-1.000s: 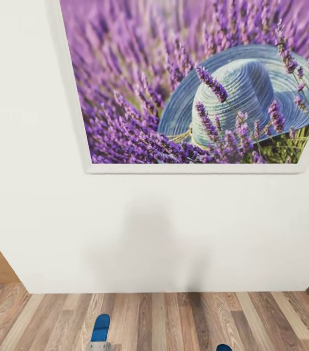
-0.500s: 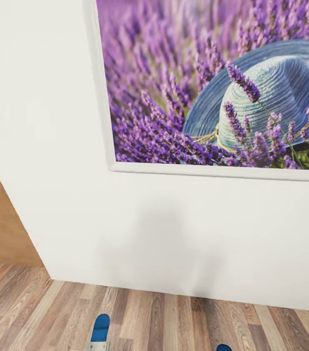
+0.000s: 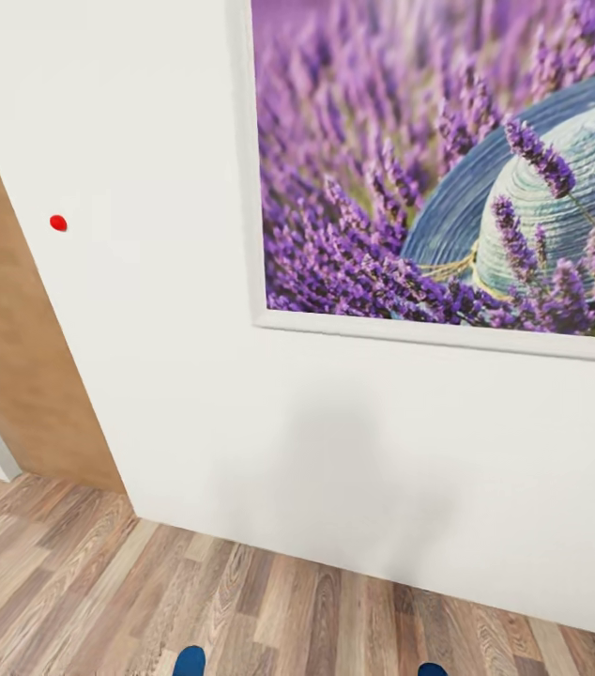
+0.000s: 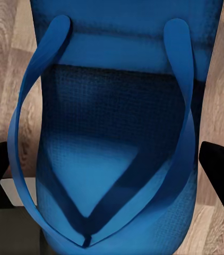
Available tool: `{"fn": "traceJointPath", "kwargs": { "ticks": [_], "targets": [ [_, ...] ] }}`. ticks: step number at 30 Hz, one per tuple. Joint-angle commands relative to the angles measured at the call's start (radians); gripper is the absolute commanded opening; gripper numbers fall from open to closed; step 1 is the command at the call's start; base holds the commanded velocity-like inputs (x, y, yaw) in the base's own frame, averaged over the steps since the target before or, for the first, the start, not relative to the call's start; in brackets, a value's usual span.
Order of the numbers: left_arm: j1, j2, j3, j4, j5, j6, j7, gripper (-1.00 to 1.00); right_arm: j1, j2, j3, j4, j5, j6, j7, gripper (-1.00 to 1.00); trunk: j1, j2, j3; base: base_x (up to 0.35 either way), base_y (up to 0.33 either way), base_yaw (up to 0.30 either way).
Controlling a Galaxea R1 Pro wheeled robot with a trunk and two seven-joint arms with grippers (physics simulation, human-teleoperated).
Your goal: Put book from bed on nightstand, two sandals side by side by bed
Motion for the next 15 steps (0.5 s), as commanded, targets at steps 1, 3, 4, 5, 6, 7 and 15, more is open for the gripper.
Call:
{"fn": "traceJointPath", "kwargs": {
  "ticks": [1, 3, 4, 5, 6, 7, 15],
  "targets": [
    [0.021, 0.000, -0.007, 0.001, 0.004, -0.004, 0.003, -1.00, 0.000, 0.000, 0.008, 0.000, -0.010, -0.002, -0.003, -1.00, 0.000, -0.001, -0.001, 0.000, 0.000, 0.258],
    [0.054, 0.001, -0.007, 0.001, 0.004, -0.003, 0.003, -1.00, 0.000, -0.001, 0.008, 0.000, -0.011, -0.002, -0.003, -1.00, 0.000, -0.001, -0.001, 0.000, 0.000, 0.258],
    [0.063, 0.001, -0.007, 0.001, 0.004, -0.003, 0.004, -1.00, 0.000, -0.001, 0.008, 0.000, -0.010, -0.002, -0.003, -1.00, 0.000, -0.001, -0.001, 0.000, 0.000, 0.258],
    [0.073, 0.001, -0.007, 0.001, 0.004, -0.003, 0.004, -1.00, 0.000, -0.001, 0.008, 0.000, -0.010, -0.002, -0.003, -1.00, 0.000, -0.001, -0.001, 0.000, 0.000, 0.258],
    [0.089, 0.001, -0.007, 0.001, 0.004, -0.003, 0.003, -1.00, 0.000, -0.001, 0.008, 0.001, -0.011, -0.002, -0.003, -1.00, 0.000, -0.001, -0.001, 0.000, 0.000, 0.258],
    [0.096, 0.001, -0.007, 0.001, 0.004, -0.003, 0.003, -1.00, 0.000, -0.001, 0.008, 0.001, -0.011, -0.002, -0.003, -1.00, 0.000, -0.001, -0.001, 0.000, 0.000, 0.258],
    [0.120, -0.001, -0.007, 0.000, 0.005, -0.004, 0.004, -1.00, 0.000, 0.000, 0.008, 0.003, -0.011, -0.002, -0.003, -1.00, 0.000, -0.001, -0.001, 0.000, 0.000, 0.258]
  ]
}}
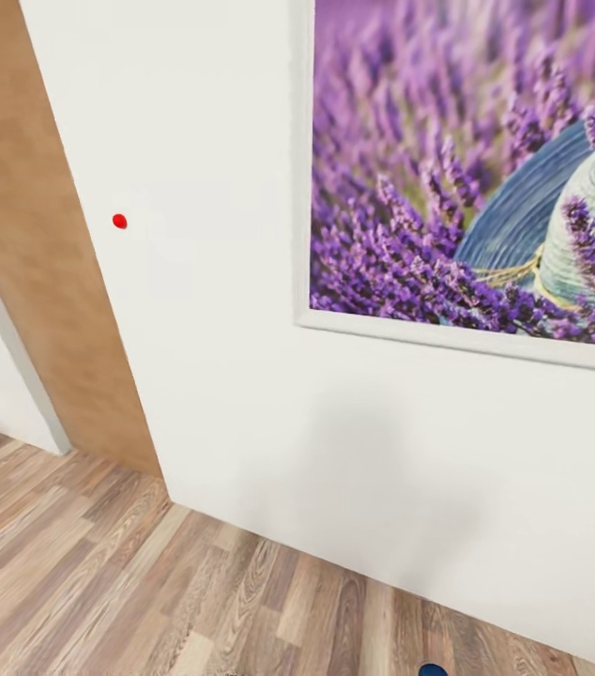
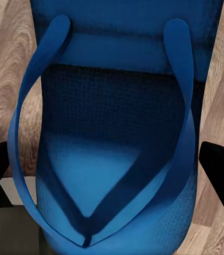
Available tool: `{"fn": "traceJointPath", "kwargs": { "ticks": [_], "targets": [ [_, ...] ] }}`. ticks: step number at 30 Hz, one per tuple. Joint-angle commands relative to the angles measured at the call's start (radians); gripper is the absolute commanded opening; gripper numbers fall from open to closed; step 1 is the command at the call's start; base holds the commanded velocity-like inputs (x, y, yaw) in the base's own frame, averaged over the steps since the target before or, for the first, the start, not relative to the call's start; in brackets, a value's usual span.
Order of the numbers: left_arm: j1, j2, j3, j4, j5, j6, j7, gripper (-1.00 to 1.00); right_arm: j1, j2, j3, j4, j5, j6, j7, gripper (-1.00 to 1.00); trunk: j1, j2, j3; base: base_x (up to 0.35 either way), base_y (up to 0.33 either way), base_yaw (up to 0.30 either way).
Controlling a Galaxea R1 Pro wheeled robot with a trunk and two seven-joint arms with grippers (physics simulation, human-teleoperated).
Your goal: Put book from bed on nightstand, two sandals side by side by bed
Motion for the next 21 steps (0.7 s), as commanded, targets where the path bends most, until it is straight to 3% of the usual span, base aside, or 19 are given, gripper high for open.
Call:
{"fn": "traceJointPath", "kwargs": {
  "ticks": [1, 21],
  "targets": [
    [0.000, 0.000, -0.006, 0.002, 0.005, -0.004, 0.003, -1.00, 0.000, 0.000, 0.009, 0.000, -0.010, -0.002, -0.003, -1.00, 0.000, -0.001, -0.001, 0.000, 0.000, 0.258],
    [0.002, 0.000, -0.005, 0.002, 0.005, -0.004, 0.003, -1.00, 0.000, 0.000, 0.009, -0.001, -0.010, -0.002, -0.003, -1.00, 0.000, -0.001, -0.001, 0.000, 0.000, 0.258]
  ]
}}
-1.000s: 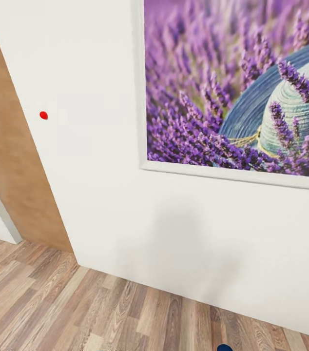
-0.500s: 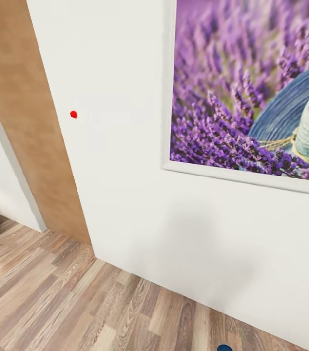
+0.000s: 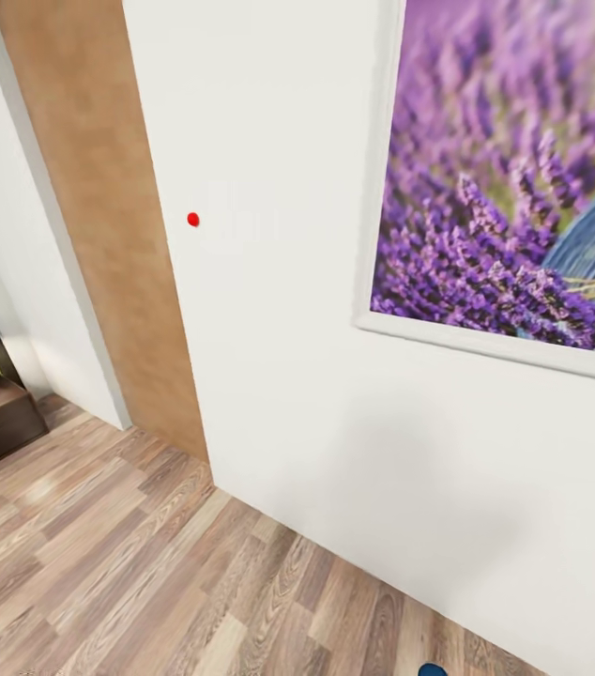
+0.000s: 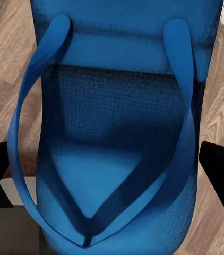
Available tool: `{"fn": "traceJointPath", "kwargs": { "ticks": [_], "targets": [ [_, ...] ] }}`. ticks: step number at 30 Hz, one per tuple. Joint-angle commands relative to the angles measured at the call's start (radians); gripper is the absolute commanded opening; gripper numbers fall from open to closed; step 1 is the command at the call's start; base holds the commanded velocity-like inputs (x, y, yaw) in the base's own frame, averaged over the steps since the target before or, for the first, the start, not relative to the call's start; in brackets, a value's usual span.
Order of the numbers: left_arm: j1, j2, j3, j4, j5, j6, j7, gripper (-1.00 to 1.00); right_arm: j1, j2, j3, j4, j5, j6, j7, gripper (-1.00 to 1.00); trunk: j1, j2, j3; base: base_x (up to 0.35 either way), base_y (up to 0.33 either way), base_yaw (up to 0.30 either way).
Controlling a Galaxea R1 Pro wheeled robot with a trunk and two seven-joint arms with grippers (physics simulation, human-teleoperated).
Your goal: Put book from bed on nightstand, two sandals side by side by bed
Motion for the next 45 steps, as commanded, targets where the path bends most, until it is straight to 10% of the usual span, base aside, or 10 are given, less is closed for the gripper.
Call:
{"fn": "traceJointPath", "kwargs": {
  "ticks": [1, 45],
  "targets": [
    [-0.001, 0.000, -0.006, 0.001, 0.005, -0.004, 0.003, -1.00, 0.000, -0.001, 0.008, -0.001, -0.010, -0.002, -0.003, -1.00, 0.000, -0.001, -0.001, 0.000, 0.000, 0.258],
    [-0.001, -0.003, -0.003, -0.002, 0.015, -0.007, -0.003, -1.00, 0.000, 0.000, 0.009, 0.003, -0.011, -0.001, -0.002, -1.00, 0.000, -0.001, -0.001, 0.000, 0.000, 0.247]
  ]
}}
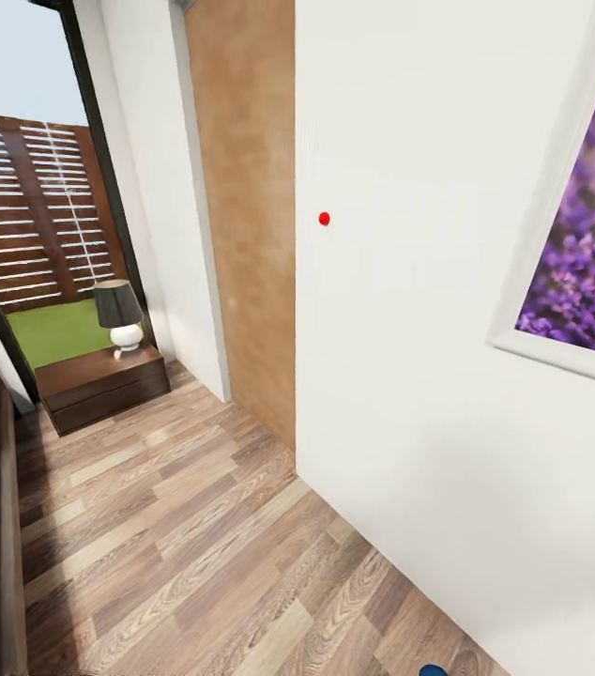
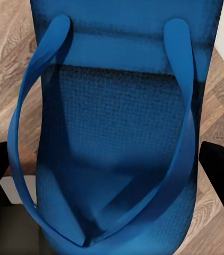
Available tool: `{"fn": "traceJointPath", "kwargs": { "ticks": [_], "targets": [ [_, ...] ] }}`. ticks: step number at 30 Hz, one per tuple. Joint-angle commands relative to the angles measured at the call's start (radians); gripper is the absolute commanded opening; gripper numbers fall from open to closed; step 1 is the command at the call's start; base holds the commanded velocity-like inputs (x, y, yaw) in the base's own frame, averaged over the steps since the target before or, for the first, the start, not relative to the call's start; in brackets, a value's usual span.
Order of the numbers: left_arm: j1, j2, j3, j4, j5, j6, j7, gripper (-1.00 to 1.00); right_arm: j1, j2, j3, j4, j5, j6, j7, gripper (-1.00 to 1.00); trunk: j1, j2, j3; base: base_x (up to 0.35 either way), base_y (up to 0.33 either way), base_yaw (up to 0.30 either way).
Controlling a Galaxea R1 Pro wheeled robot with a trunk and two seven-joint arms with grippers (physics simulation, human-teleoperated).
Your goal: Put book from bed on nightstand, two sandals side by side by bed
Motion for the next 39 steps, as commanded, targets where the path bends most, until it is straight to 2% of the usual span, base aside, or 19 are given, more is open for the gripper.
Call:
{"fn": "traceJointPath", "kwargs": {
  "ticks": [1, 4, 7, 9, 11, 17, 26, 39],
  "targets": [
    [-0.001, 0.000, -0.006, 0.001, 0.006, -0.004, 0.002, -1.00, -0.001, 0.000, 0.008, 0.001, -0.012, -0.002, -0.003, -1.00, 0.000, -0.001, -0.001, 0.000, 0.000, 0.082],
    [-0.001, 0.001, -0.005, 0.000, 0.008, -0.005, 0.002, -1.00, -0.001, -0.002, 0.008, 0.004, -0.017, -0.003, 0.002, -1.00, 0.000, -0.001, -0.001, 0.000, 0.000, 0.043],
    [-0.001, 0.001, -0.005, 0.000, 0.008, -0.005, 0.002, -1.00, -0.001, -0.006, 0.007, 0.005, -0.019, -0.002, 0.043, -1.00, 0.000, -0.001, -0.001, 0.000, 0.000, 0.017],
    [-0.001, 0.001, -0.004, 0.000, 0.009, -0.004, 0.002, -1.00, -0.001, -0.008, 0.006, 0.005, -0.017, -0.001, 0.102, -1.00, 0.000, -0.001, -0.001, 0.000, 0.000, 0.009],
    [-0.001, 0.001, -0.004, -0.001, 0.009, -0.004, 0.002, -1.00, -0.001, -0.010, 0.006, 0.006, -0.016, 0.000, 0.134, -1.00, 0.000, -0.001, -0.001, 0.000, 0.000, 0.005],
    [-0.001, 0.001, -0.005, -0.002, 0.008, -0.005, 0.002, -1.00, -0.001, -0.013, 0.006, 0.006, -0.013, 0.002, 0.184, -1.00, 0.000, -0.001, -0.001, 0.000, 0.000, 0.002],
    [-0.001, 0.001, -0.005, -0.001, 0.008, -0.004, 0.002, -1.00, -0.001, -0.011, 0.007, 0.006, -0.008, 0.001, 0.191, -1.00, 0.000, -0.001, -0.001, 0.011, 0.002, 0.000],
    [-0.001, 0.001, -0.005, 0.000, 0.008, -0.005, 0.002, -1.00, -0.001, -0.007, 0.008, 0.005, -0.010, 0.002, 0.190, -1.00, 0.000, -0.001, -0.002, 0.203, 0.058, 0.021]
  ]
}}
